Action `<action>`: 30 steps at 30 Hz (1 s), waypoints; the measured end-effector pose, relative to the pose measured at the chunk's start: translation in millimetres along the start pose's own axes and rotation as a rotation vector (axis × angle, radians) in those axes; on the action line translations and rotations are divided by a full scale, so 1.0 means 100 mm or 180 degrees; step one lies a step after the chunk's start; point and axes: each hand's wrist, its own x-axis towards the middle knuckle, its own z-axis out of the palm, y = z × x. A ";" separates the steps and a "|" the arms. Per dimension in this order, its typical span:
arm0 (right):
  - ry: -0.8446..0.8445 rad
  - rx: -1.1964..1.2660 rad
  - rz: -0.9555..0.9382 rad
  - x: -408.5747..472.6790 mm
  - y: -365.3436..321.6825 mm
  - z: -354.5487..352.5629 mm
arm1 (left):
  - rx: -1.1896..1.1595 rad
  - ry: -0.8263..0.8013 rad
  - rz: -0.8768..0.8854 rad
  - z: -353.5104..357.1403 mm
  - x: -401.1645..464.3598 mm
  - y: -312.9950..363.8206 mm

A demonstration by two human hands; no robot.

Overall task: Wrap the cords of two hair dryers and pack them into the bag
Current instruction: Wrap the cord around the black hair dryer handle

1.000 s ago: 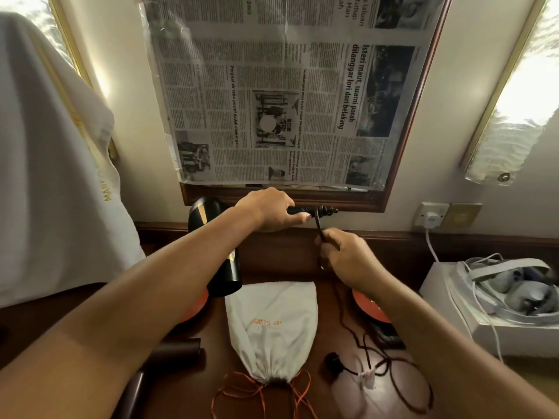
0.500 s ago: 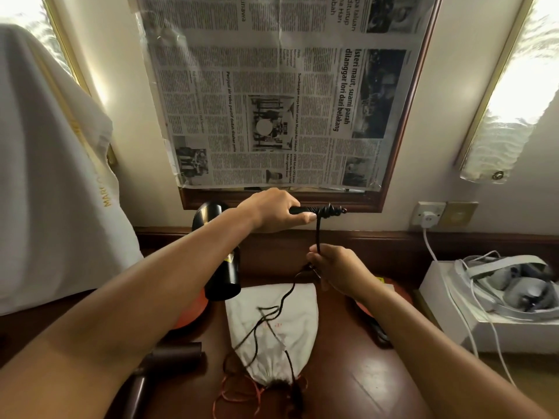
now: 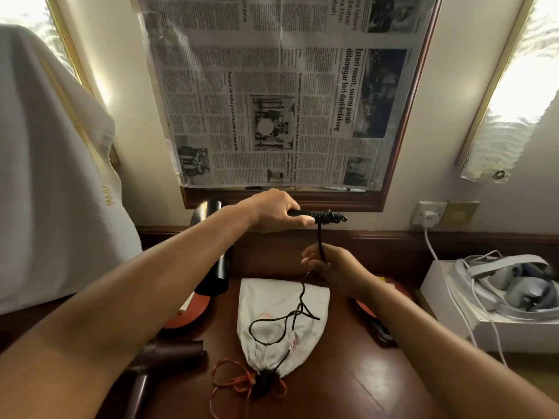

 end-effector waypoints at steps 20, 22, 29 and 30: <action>0.0362 -0.1271 0.0115 0.40 -0.53 -0.87 | 0.0844 -0.0356 0.0173 0.16 0.03 0.16; 0.0319 -0.1474 -0.0001 0.37 -0.64 -0.91 | 0.0942 -0.0247 0.0074 0.18 0.05 0.14; 0.0346 -0.2186 -0.0045 0.27 -0.86 -0.84 | 0.1135 0.0033 -0.0250 0.17 0.14 0.10; 0.0371 -0.2208 -0.0089 0.26 -0.87 -0.81 | 0.1179 0.0064 -0.0272 0.17 0.16 0.10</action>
